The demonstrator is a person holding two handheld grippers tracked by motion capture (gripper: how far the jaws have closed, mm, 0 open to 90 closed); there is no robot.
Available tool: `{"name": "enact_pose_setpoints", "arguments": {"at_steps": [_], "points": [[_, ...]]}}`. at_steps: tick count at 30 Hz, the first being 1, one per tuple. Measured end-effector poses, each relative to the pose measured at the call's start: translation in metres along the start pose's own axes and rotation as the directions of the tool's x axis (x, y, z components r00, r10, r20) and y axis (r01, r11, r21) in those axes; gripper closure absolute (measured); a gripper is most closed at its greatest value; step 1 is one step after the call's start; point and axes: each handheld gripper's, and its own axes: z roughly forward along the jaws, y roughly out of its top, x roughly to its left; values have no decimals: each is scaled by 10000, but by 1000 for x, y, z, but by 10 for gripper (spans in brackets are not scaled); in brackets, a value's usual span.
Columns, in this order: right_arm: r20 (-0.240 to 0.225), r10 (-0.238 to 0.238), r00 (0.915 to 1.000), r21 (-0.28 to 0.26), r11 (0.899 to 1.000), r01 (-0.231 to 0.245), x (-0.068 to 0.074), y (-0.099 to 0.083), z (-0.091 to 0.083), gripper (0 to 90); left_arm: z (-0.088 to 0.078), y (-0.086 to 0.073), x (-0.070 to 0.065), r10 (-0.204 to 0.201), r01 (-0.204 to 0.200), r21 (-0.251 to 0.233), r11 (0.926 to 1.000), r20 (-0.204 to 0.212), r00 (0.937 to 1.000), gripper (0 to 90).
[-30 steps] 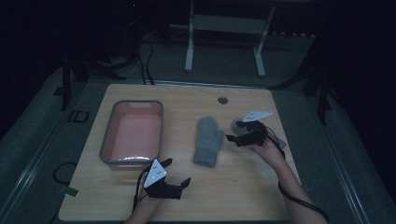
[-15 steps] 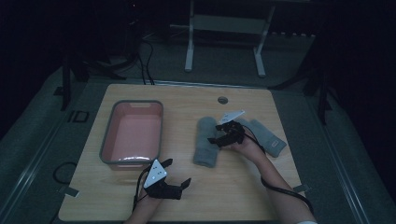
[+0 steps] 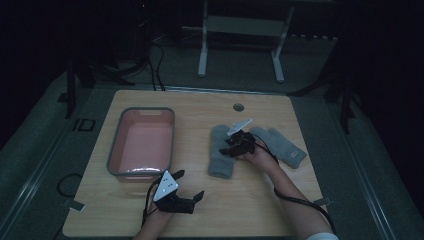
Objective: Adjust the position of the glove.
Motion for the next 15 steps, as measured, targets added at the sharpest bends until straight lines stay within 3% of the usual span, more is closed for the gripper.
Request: {"name": "enact_pose_setpoints", "arguments": {"at_steps": [3, 6, 13, 15], "points": [[-209, -65, 9998, 37, 10000, 66, 2, 1, -1, 731, 0, 0, 0, 9, -9, 5, 10000, 2, 10000, 12], [-395, 114, 9992, 17, 9999, -113, 2, 2, -4, 773, 0, 0, 0, -7, 7, -15, 10000, -17, 10000, 13], [-750, 103, 9971, -749, 9971, -160, 21, 2, -25, 798, -1, 0, 2, -40, 39, -67, 10000, -65, 10000, 13], [-900, 1, 9959, -989, 9951, -90, 34, 4, -33, 799, -1, 0, 1, -34, 34, -65, 10000, -78, 10000, 13]]}}
